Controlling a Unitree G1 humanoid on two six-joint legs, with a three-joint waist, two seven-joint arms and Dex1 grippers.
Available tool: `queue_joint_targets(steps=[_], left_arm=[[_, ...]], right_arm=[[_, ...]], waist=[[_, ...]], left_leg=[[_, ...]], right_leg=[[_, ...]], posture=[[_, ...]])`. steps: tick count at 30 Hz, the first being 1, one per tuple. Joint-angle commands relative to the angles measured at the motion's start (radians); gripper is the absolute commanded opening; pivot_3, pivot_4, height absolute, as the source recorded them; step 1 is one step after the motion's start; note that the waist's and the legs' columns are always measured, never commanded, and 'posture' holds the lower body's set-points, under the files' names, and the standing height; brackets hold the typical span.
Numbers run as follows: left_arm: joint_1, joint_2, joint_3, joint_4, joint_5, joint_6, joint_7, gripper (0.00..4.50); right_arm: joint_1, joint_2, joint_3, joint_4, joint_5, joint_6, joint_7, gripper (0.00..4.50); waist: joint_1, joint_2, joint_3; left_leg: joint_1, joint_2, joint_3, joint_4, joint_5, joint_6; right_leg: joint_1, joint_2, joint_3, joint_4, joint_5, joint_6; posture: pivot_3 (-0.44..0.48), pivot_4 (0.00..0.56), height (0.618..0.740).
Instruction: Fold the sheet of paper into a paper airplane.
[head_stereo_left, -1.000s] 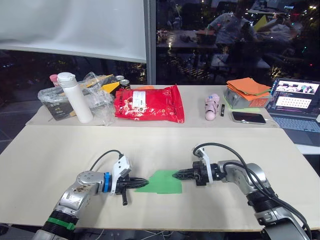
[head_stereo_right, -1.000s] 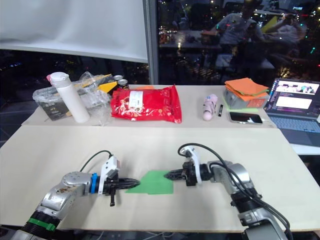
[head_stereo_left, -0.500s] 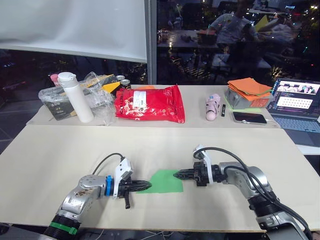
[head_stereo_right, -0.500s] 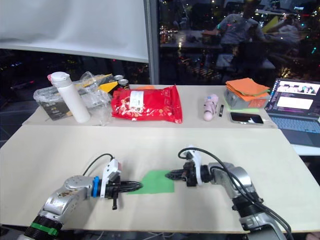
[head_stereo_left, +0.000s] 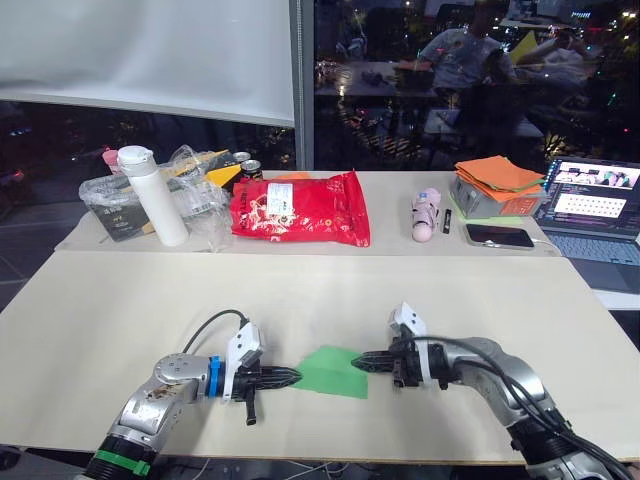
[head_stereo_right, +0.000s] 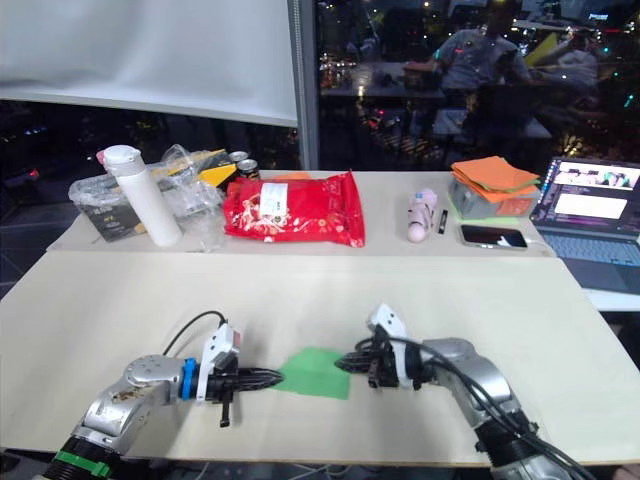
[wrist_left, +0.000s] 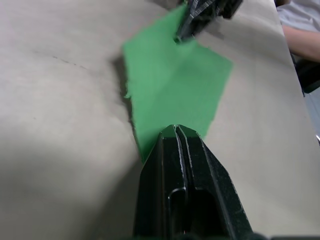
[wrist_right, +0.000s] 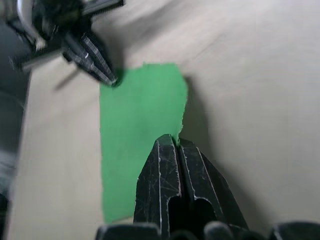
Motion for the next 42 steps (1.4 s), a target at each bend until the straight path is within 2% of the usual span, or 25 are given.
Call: queue_joint_targets(steps=[1,3,6,11,17,21,27,31,40,42], left_arm=[[0.014,-0.005,-0.029,0.046,0.045,0.017,0.025,0.00],[0.013,-0.006,-0.029,0.050,0.044,0.017,0.023,0.00],[0.008,-0.008,-0.029,0.059,0.046,0.017,0.024,0.00],[0.025,-0.001,-0.032,0.058,0.044,0.018,0.017,0.00],[0.036,0.011,-0.030,0.057,0.049,0.016,0.012,0.00],[0.051,0.023,-0.035,0.046,0.051,0.016,0.007,0.00],[0.044,0.027,-0.032,0.042,0.045,0.024,0.006,0.00],[0.038,0.029,-0.033,0.045,0.045,0.026,0.004,0.00],[0.014,0.029,-0.012,0.043,0.018,0.058,0.003,0.00],[0.013,0.034,-0.008,0.044,0.016,0.064,-0.001,0.00]], right_arm=[[0.024,-0.035,0.032,-0.030,-0.098,-0.219,0.027,0.04],[0.041,-0.066,0.059,-0.015,-0.169,-0.351,0.035,0.04],[0.052,-0.057,0.040,-0.020,-0.168,-0.418,0.015,0.04],[0.062,-0.055,0.020,-0.076,-0.141,-0.405,0.000,0.04],[0.105,-0.081,0.036,-0.145,-0.186,-0.468,-0.010,0.04],[0.157,-0.081,0.040,-0.181,-0.254,-0.534,-0.068,0.04],[0.175,-0.131,0.078,-0.102,-0.492,-0.824,-0.179,0.04],[0.172,-0.152,0.091,-0.039,-0.573,-0.975,-0.247,0.04],[0.201,-0.169,0.101,-0.019,-0.659,-1.071,-0.325,0.04],[0.229,-0.175,0.131,-0.030,-0.642,-1.057,-0.294,0.04]], waist=[[0.000,0.001,-0.001],[0.001,0.001,-0.001],[0.002,0.001,-0.001],[0.001,0.001,-0.001],[0.000,0.001,-0.001],[-0.002,0.001,-0.002],[-0.001,0.001,-0.002],[0.000,0.001,-0.002],[0.002,0.001,-0.002],[0.002,0.001,-0.002]], left_leg=[[0.000,0.000,0.000,0.000,0.000,0.000],[0.000,0.000,0.000,0.000,0.000,0.000],[0.000,0.000,0.000,0.000,0.000,0.000],[0.000,0.000,0.000,0.000,0.000,0.000],[0.001,0.000,0.000,0.000,0.000,0.000],[0.001,0.000,0.000,0.000,0.000,0.000],[0.002,0.000,0.000,-0.001,0.000,0.000],[0.002,0.000,0.001,-0.001,0.000,0.000],[0.002,0.000,0.001,0.000,0.000,0.000],[0.002,0.000,0.000,0.000,0.000,0.000]], right_leg=[[0.000,0.000,0.000,0.000,0.000,0.000],[0.000,0.000,0.000,0.000,0.000,0.000],[0.000,0.000,0.000,0.000,0.000,0.000],[0.001,0.000,0.000,0.000,0.000,0.000],[0.001,0.000,0.000,0.000,0.000,-0.001],[0.001,0.000,0.000,0.000,-0.001,-0.001],[0.001,0.000,0.000,0.000,-0.001,-0.001],[0.001,0.000,0.000,0.000,-0.001,-0.001],[0.002,0.000,0.000,0.000,-0.001,-0.001],[0.002,0.000,0.000,0.000,-0.001,-0.001]], posture=[[0.000,0.150,0.725],[0.000,0.150,0.725],[0.000,0.150,0.725],[0.000,0.150,0.725],[0.000,0.150,0.725],[0.000,0.150,0.725],[0.000,0.150,0.725],[0.000,0.150,0.725],[0.000,0.150,0.725],[0.000,0.150,0.725]])
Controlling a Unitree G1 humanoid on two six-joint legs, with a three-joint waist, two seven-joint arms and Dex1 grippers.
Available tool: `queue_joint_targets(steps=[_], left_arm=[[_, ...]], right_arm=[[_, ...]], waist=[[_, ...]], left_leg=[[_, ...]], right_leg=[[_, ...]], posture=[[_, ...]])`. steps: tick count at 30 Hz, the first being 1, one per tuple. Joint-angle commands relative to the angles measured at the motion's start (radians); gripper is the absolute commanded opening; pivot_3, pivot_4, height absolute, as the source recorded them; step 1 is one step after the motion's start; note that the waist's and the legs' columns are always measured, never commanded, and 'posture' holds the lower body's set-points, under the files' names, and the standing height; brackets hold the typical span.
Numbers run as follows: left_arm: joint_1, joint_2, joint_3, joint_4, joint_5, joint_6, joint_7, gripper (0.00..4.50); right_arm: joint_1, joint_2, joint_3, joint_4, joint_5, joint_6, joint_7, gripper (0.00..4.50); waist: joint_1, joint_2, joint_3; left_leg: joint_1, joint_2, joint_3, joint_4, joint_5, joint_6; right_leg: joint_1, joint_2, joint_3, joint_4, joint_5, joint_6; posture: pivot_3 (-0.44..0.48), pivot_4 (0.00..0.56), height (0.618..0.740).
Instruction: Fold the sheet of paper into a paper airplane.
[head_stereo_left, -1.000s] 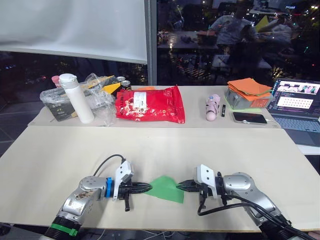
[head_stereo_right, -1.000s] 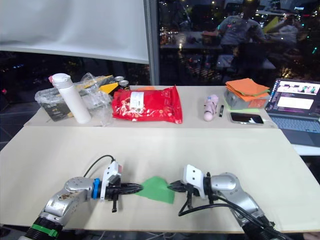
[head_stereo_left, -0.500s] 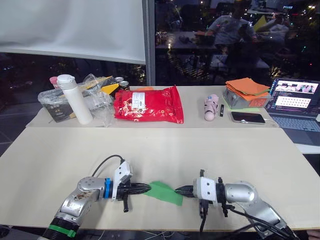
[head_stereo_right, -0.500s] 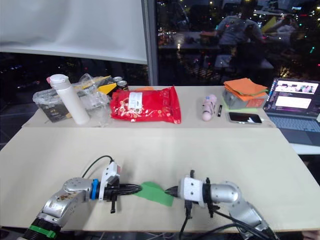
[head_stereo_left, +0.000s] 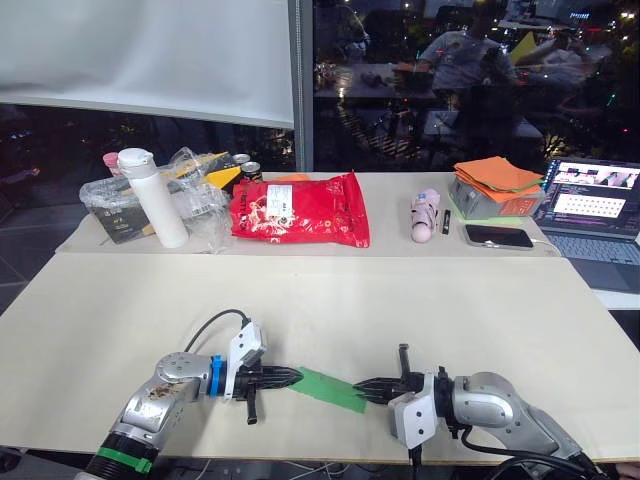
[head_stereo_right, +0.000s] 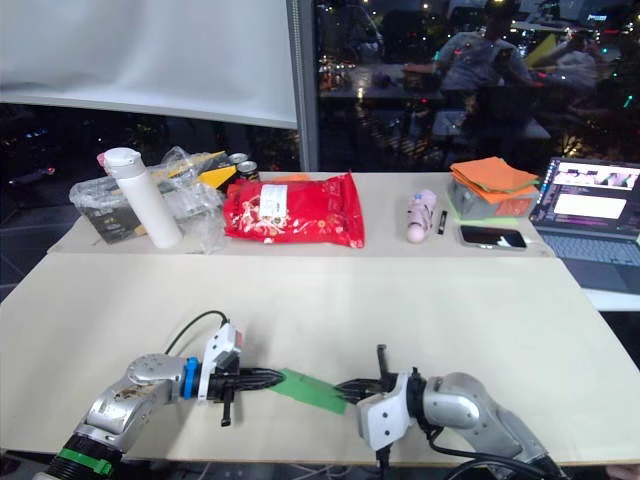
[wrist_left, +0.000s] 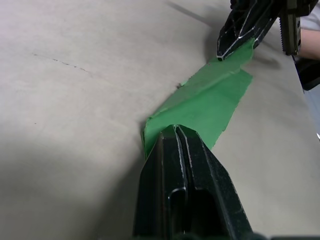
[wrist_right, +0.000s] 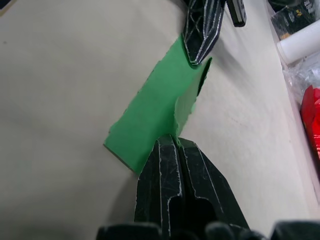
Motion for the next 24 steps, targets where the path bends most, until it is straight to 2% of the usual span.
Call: queue_joint_targets(steps=[1,10,13,18,22,24], left_arm=[[0.022,0.027,-0.001,0.039,0.020,0.045,0.005,0.00],[0.025,0.022,0.025,0.002,-0.024,0.103,-0.001,0.00],[0.018,0.042,0.079,-0.020,-0.099,0.174,-0.023,0.00],[-0.012,0.043,0.207,-0.064,-0.304,0.366,-0.033,0.00],[-0.072,-0.017,0.238,-0.060,-0.357,0.428,0.027,0.00],[-0.096,-0.040,0.218,-0.073,-0.360,0.446,0.044,0.00]], right_arm=[[0.053,-0.032,0.038,-0.006,0.007,0.004,0.040,0.04],[0.015,-0.030,0.063,0.018,-0.034,-0.022,0.022,0.04],[0.008,-0.031,0.066,0.019,-0.040,-0.027,0.021,0.04],[0.008,-0.034,0.065,0.015,-0.041,-0.022,0.019,0.04],[0.008,-0.037,0.063,0.009,-0.035,-0.007,0.022,0.04],[0.009,-0.039,0.062,0.001,-0.037,-0.003,0.023,0.04]], waist=[[0.001,0.000,0.000],[-0.002,-0.001,-0.001],[-0.004,-0.003,0.000],[-0.003,-0.005,0.002],[0.000,-0.007,0.001],[-0.001,-0.007,0.001]], left_leg=[[0.000,0.000,0.000,0.000,0.000,0.000],[0.003,0.000,0.000,0.000,0.000,0.000],[0.002,0.000,0.000,0.000,0.000,0.000],[0.002,0.000,0.000,0.000,0.000,0.000],[0.002,0.000,0.000,0.000,0.000,0.000],[0.002,0.000,0.000,0.000,0.000,0.000]], right_leg=[[0.000,0.000,0.000,0.000,0.000,0.000],[0.001,0.000,0.000,0.001,-0.001,-0.001],[0.001,0.000,0.000,0.001,-0.001,-0.001],[0.000,0.000,0.000,0.002,-0.001,-0.002],[0.001,0.000,0.000,0.002,-0.001,-0.001],[0.001,0.000,0.000,0.002,-0.001,-0.001]], posture=[[0.000,0.150,0.725],[0.000,0.150,0.725],[0.000,0.150,0.725],[0.000,0.150,0.725],[0.000,0.150,0.725],[0.000,0.150,0.725]])
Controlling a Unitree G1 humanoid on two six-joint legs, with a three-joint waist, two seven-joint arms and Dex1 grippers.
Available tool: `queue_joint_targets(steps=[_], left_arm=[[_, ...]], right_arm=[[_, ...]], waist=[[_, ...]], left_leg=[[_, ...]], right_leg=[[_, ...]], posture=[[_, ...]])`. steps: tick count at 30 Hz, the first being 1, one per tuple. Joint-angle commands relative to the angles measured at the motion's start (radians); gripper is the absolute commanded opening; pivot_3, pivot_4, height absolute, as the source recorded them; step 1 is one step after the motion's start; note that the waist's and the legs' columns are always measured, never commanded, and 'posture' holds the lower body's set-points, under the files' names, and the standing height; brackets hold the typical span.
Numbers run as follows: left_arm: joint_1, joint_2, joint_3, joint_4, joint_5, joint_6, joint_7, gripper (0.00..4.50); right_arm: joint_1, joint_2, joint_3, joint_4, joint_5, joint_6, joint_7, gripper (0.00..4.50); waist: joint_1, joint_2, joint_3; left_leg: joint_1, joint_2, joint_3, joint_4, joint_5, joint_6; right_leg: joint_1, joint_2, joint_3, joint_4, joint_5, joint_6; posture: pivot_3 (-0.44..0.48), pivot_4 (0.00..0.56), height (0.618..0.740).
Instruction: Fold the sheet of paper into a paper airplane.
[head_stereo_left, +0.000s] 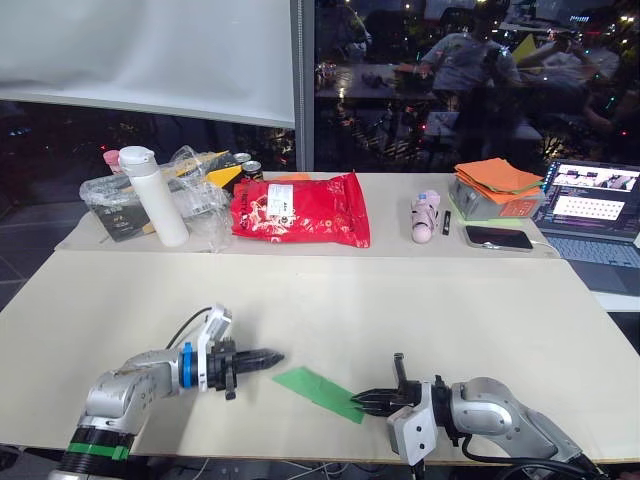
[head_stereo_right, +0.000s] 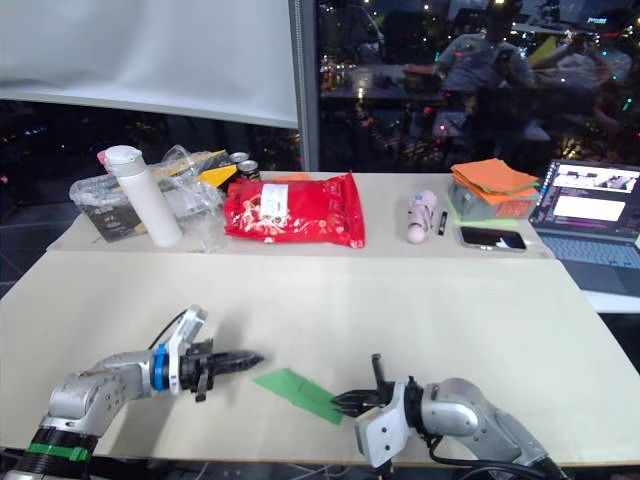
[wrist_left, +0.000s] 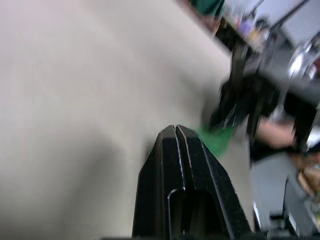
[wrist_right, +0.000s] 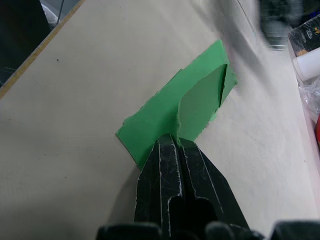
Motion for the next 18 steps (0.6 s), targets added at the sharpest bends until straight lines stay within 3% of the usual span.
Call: queue_joint_targets(steps=[1,4,8,18], left_arm=[[-0.038,-0.029,-0.015,-0.050,-0.025,0.030,0.028,0.00],[-0.059,-0.044,-0.073,-0.069,0.005,0.023,0.034,0.00],[-0.056,-0.001,-0.244,-0.084,0.174,-0.085,0.011,0.00],[-0.042,0.003,-0.410,-0.005,0.404,-0.302,0.012,0.00]], right_arm=[[0.016,-0.016,0.014,0.003,-0.023,0.024,0.020,0.04],[0.017,-0.019,0.013,-0.003,-0.016,0.039,0.027,0.04],[0.025,-0.022,0.008,-0.026,-0.008,0.069,0.035,0.04],[0.042,-0.034,0.002,-0.053,0.002,0.108,0.046,0.04]], waist=[[-0.001,0.000,0.000],[-0.001,0.000,0.000],[-0.001,0.000,0.000],[0.002,0.000,-0.001]], left_leg=[[0.000,0.000,0.000,0.000,0.000,0.000],[-0.001,0.000,0.000,-0.001,0.000,0.000],[0.000,0.000,0.000,0.000,0.000,0.000],[0.000,0.000,0.000,0.000,0.000,0.000]], right_leg=[[0.000,0.000,0.000,0.000,0.000,0.000],[0.004,0.000,0.000,0.000,0.003,0.005],[0.005,0.000,0.000,-0.001,0.001,0.002],[0.006,0.000,0.000,-0.001,0.000,0.000]], posture=[[0.000,0.150,0.725],[0.000,0.150,0.725],[0.000,0.150,0.725],[0.000,0.150,0.725]])
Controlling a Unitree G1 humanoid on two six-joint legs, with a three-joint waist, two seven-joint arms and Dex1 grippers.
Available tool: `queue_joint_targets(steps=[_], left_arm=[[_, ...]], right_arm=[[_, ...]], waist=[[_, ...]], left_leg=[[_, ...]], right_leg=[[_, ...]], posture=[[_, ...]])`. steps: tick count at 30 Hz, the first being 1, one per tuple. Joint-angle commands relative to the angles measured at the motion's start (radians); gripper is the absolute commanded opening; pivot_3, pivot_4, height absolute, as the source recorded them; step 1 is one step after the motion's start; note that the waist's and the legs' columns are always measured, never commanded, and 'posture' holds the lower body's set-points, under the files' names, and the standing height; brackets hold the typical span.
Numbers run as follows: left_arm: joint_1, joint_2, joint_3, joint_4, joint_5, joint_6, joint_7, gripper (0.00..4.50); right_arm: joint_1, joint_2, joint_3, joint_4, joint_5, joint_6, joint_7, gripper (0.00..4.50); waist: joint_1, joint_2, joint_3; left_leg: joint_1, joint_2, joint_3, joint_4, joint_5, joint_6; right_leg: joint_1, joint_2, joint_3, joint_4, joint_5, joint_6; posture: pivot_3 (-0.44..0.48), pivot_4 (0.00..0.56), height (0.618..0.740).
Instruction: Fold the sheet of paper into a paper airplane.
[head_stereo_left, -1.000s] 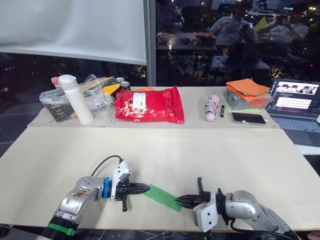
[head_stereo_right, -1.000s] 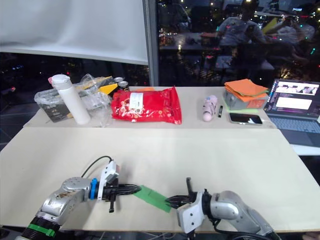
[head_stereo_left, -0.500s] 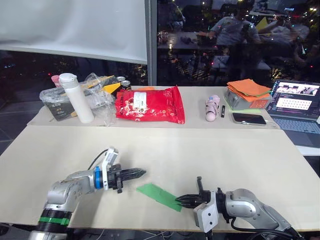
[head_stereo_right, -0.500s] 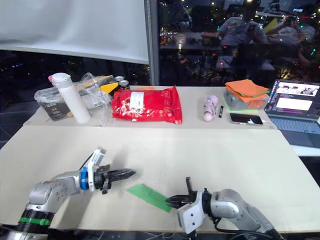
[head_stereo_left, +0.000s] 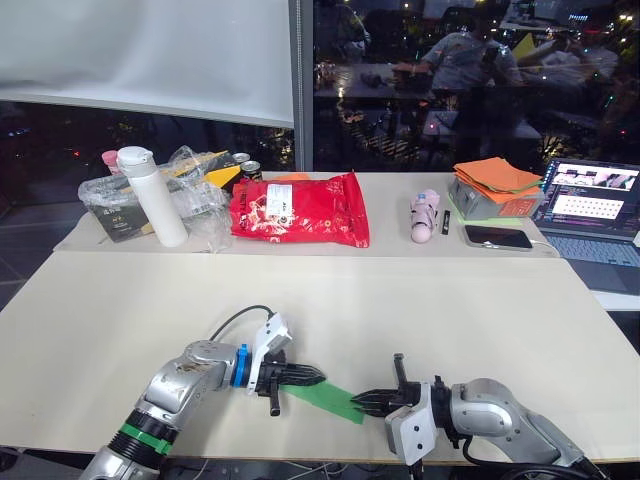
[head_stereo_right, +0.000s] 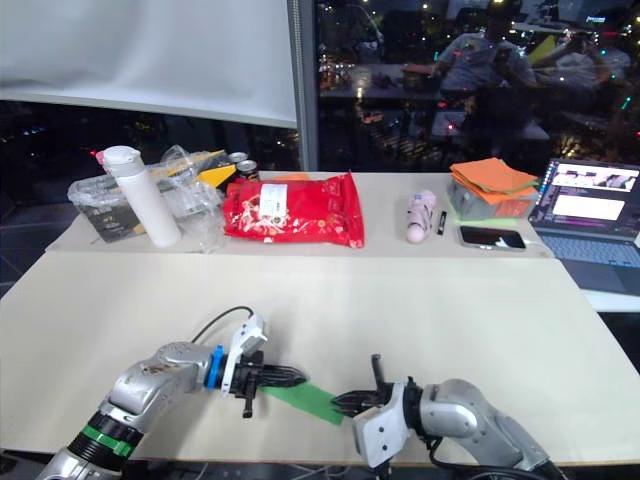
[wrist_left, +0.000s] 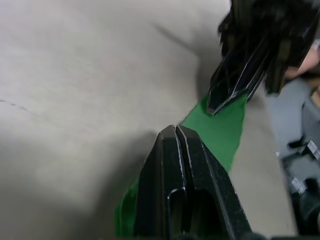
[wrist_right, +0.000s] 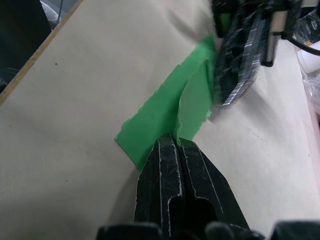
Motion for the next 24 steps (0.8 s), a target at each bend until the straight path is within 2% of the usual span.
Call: queue_joint_targets(steps=[1,6,12,15,19,23,24], left_arm=[[0.020,0.025,-0.059,0.033,0.101,-0.087,-0.006,0.00],[0.045,0.027,-0.074,0.058,0.137,-0.141,-0.007,0.00],[0.052,0.017,-0.071,0.084,0.132,-0.157,-0.008,0.00],[0.054,0.013,-0.054,0.087,0.118,-0.156,-0.006,0.00],[0.063,0.006,-0.039,0.071,0.106,-0.148,-0.003,0.00],[0.077,0.006,-0.036,0.055,0.107,-0.142,-0.001,0.00],[0.079,0.006,-0.035,0.052,0.107,-0.140,0.000,0.00]], right_arm=[[0.017,-0.028,0.005,0.011,-0.005,0.025,0.033,0.04],[0.018,-0.036,0.000,0.012,0.016,0.017,0.040,0.04],[0.059,-0.124,-0.066,-0.075,0.092,0.036,0.060,1.85],[0.086,-0.157,-0.129,-0.136,0.191,0.110,0.077,1.85],[0.094,-0.137,-0.201,-0.187,0.382,0.294,0.102,1.85],[0.032,-0.058,-0.203,-0.207,0.486,0.496,0.098,0.83],[0.018,-0.039,-0.199,-0.213,0.501,0.536,0.097,0.41]], waist=[[0.001,0.000,0.000],[0.003,0.001,0.000],[0.001,0.001,-0.002],[0.000,0.001,-0.002],[-0.006,-0.001,0.000],[-0.007,-0.001,0.000],[-0.007,-0.001,0.000]], left_leg=[[0.001,0.000,0.000,0.000,0.000,0.000],[0.005,-0.001,0.000,0.000,0.000,0.000],[0.006,-0.001,0.000,0.000,0.000,0.000],[0.006,-0.001,0.000,0.000,0.000,0.000],[0.006,-0.001,0.000,0.000,0.000,0.000],[0.007,-0.001,0.000,0.000,0.000,0.000],[0.006,-0.001,0.000,0.000,0.000,0.000]], right_leg=[[0.001,0.000,0.000,-0.001,0.000,0.000],[0.006,-0.001,0.000,-0.001,-0.001,-0.001],[0.007,-0.001,0.000,-0.001,-0.001,-0.002],[0.007,-0.001,0.000,-0.001,-0.001,-0.001],[0.007,-0.001,0.000,0.000,-0.001,-0.001],[0.007,-0.001,0.000,0.000,-0.001,-0.001],[0.007,-0.001,0.000,0.000,-0.001,-0.001]], posture=[[0.000,0.150,0.725],[0.000,0.150,0.725],[0.000,0.150,0.725],[0.000,0.150,0.725],[0.000,0.150,0.725],[0.000,0.150,0.725],[0.000,0.150,0.725]])
